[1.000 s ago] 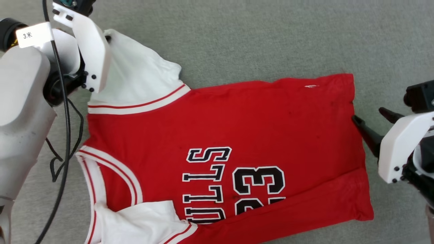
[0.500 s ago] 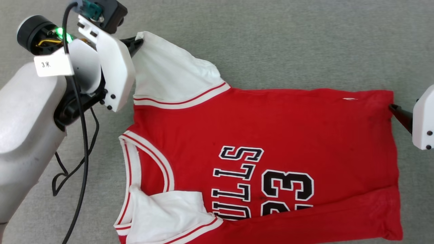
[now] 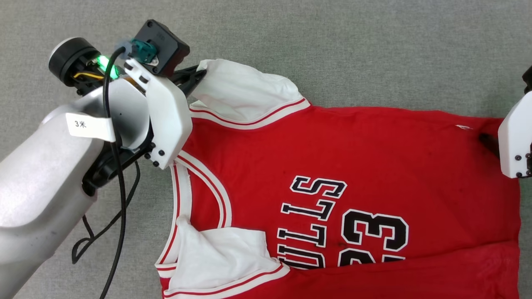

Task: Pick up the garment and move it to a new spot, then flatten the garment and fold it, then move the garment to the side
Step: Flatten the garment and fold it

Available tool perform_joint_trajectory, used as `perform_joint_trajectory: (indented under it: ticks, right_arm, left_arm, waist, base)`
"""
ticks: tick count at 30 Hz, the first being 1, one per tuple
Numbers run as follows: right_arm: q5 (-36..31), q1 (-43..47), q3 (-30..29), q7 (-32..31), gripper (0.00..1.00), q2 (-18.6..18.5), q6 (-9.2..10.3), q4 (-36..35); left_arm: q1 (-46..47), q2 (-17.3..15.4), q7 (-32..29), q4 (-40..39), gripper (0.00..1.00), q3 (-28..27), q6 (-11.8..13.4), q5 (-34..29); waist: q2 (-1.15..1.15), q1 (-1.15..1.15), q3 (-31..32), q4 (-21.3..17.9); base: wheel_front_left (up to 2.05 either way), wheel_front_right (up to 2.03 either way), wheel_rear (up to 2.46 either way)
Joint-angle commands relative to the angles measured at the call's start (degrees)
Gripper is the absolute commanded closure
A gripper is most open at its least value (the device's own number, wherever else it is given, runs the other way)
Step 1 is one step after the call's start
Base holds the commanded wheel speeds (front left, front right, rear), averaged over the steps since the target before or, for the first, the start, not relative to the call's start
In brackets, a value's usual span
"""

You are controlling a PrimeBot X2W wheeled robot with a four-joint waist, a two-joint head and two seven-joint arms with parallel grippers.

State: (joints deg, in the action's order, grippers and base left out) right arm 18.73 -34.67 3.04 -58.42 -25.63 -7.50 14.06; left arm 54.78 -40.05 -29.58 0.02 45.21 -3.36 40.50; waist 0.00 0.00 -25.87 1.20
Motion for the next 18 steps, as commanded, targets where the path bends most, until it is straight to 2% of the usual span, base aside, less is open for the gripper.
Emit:
perform_joint_trajectory:
  ticks: [1, 5, 6, 7, 8, 18]
  right_arm:
    - [0.4, 0.2, 1.5, 0.3, 0.00, 0.2, 0.03, 1.4]
    - [1.5, 1.3, 4.2, 1.4, 0.00, 0.5, 0.01, 3.7]
    - [1.8, 1.7, 4.5, 1.8, 0.50, 0.5, 0.01, 4.3]
    - [2.1, 2.1, 4.8, 2.4, 0.90, 0.4, 0.01, 4.8]
    - [2.5, 2.4, 5.0, 3.1, 1.00, 0.2, 0.01, 5.2]
    - [5.3, 1.8, 4.7, 15.0, 1.00, -1.8, 0.03, 7.4]
  left_arm:
    - [-0.7, -0.1, 0.1, -0.8, 1.00, -0.1, 0.5, -0.2]
    - [-1.5, 0.1, 0.7, -1.7, 1.00, -0.2, 1.0, 0.4]
    - [-1.8, 0.2, 0.9, -1.8, 1.00, -0.2, 1.3, 0.4]
    - [-2.1, 0.2, 1.1, -1.6, 1.00, -0.2, 1.5, 0.5]
    - [-2.4, 0.2, 1.4, -1.4, 1.00, -0.2, 1.5, 0.6]
    - [-7.1, 0.1, 5.1, 0.6, 1.00, -1.2, 3.5, 2.6]
  waist:
    - [0.00, 0.00, -0.4, 0.3]
    - [0.00, 0.00, -0.7, 0.9]
    - [0.00, 0.00, -0.6, 1.1]
    - [0.00, 0.00, -0.5, 1.2]
    - [0.00, 0.00, -0.3, 1.4]
    - [0.00, 0.00, 5.0, 1.3]
  base:
    - [0.00, 0.00, 0.00]
    - [0.00, 0.00, 0.00]
    - [0.00, 0.00, 0.00]
    - [0.00, 0.00, 0.00]
    - [0.00, 0.00, 0.00]
    - [0.00, 0.00, 0.00]
